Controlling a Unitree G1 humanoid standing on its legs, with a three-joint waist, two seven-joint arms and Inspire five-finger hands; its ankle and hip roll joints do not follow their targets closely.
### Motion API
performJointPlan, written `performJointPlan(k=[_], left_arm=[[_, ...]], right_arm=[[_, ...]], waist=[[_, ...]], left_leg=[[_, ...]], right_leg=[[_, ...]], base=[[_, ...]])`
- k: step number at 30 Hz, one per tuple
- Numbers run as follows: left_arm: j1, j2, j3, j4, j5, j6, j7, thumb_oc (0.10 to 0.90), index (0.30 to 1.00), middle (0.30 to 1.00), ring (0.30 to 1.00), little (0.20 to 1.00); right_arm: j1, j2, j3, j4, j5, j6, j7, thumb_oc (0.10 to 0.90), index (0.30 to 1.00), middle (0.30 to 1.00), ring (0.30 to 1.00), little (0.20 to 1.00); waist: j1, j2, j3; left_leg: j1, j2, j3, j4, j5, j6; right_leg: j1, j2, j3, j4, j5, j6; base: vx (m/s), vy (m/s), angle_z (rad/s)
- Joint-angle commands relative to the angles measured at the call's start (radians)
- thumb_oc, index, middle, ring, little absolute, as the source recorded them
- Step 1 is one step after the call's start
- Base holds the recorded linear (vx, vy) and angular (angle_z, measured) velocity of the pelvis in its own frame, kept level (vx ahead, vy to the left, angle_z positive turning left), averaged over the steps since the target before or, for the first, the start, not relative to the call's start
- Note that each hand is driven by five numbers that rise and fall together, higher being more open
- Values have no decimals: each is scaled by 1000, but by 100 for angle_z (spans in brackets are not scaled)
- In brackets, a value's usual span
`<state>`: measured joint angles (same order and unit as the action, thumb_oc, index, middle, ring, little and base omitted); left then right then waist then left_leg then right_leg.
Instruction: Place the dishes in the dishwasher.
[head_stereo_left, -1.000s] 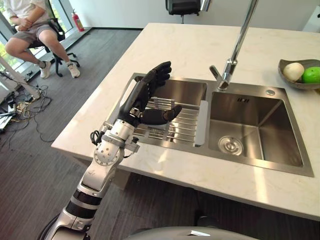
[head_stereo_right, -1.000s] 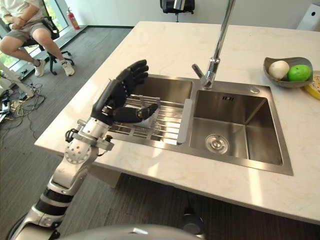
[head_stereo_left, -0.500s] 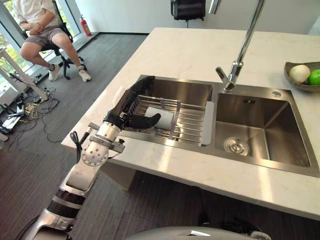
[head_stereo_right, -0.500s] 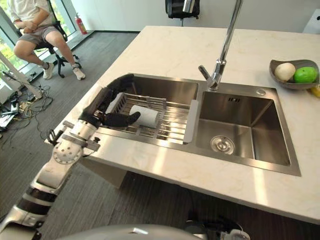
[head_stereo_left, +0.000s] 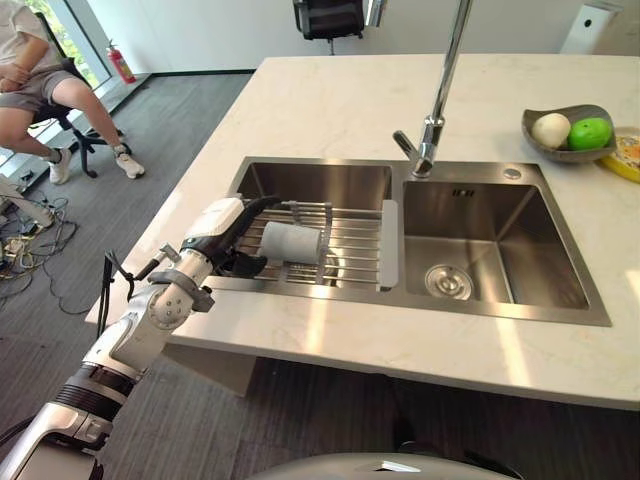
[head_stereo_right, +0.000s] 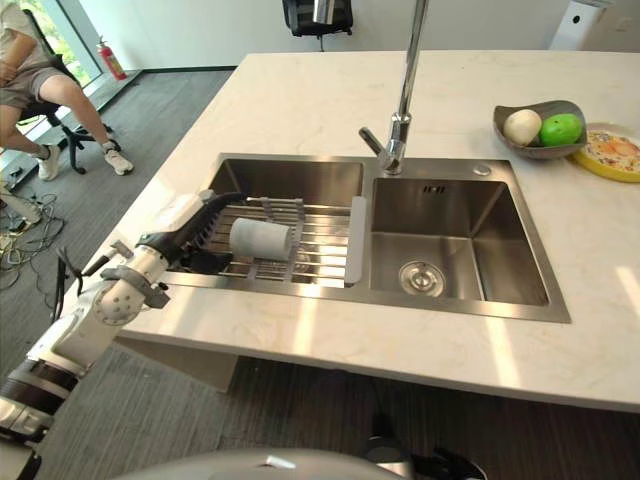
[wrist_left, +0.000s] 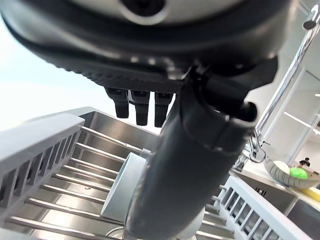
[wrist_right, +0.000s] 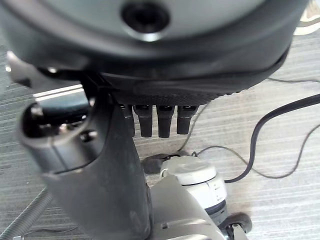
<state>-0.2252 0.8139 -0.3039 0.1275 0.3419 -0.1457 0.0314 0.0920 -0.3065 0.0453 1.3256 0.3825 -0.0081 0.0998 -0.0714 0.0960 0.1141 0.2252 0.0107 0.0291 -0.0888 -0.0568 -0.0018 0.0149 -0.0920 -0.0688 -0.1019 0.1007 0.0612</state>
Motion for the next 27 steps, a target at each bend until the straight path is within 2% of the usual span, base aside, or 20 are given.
performJointPlan(k=[1, 10, 11, 13, 17, 22, 27], left_arm=[[-186, 52, 26, -17, 56, -36, 50, 800, 900, 900, 900, 900], [-271, 66, -62, 53, 153, -25, 75, 800, 900, 900, 900, 900], [-306, 68, -104, 66, 193, -25, 78, 800, 900, 900, 900, 900], [-310, 67, -108, 69, 193, -25, 79, 800, 900, 900, 900, 900], [-386, 81, -191, 101, 272, -12, 82, 800, 900, 900, 900, 900], [-427, 66, -220, 138, 297, 18, 73, 800, 900, 900, 900, 900], [-443, 42, -206, 160, 315, 45, 82, 800, 900, 900, 900, 900]], right_arm=[[30, 22, 55, -4, -37, 0, 12, 800, 900, 900, 900, 900], [61, 35, 60, -30, -18, -7, 10, 800, 900, 900, 900, 900], [47, 25, 59, -20, -9, -7, 7, 800, 900, 900, 900, 900], [47, 26, 57, -19, -9, -7, 7, 800, 900, 900, 900, 900], [30, 21, 64, -21, 10, -8, -2, 800, 900, 900, 900, 900], [25, 18, 69, -26, 13, -5, -4, 800, 900, 900, 900, 900], [13, 18, 71, -16, 15, 2, -4, 800, 900, 900, 900, 900]], waist=[[-20, -54, -10], [-47, -53, 3], [-45, -54, 4], [-44, -54, 4], [-49, -52, 8], [-50, -52, 17], [-46, -54, 24]], left_leg=[[-6, -9, -9, 52, -73, -33], [-8, -9, 18, 46, -73, -30], [-11, -9, 15, 46, -73, -31], [-11, -9, 14, 46, -73, -31], [-11, -10, 11, 43, -73, -28], [-16, -11, 16, 46, -74, -26], [-17, -12, 14, 47, -76, -24]], right_leg=[[36, -29, 12, 52, -51, 96], [12, -27, 35, 60, -47, 102], [11, -27, 32, 60, -48, 102], [11, -27, 32, 59, -48, 102], [9, -28, 32, 58, -46, 105], [1, -29, 34, 62, -44, 106], [1, -31, 31, 62, -47, 106]], base=[[3, -1, -34], [-3, 6, -16], [3, 1, -15], [2, -1, -6], [3, 0, 1], [0, 0, 0], [1, 0, 1]])
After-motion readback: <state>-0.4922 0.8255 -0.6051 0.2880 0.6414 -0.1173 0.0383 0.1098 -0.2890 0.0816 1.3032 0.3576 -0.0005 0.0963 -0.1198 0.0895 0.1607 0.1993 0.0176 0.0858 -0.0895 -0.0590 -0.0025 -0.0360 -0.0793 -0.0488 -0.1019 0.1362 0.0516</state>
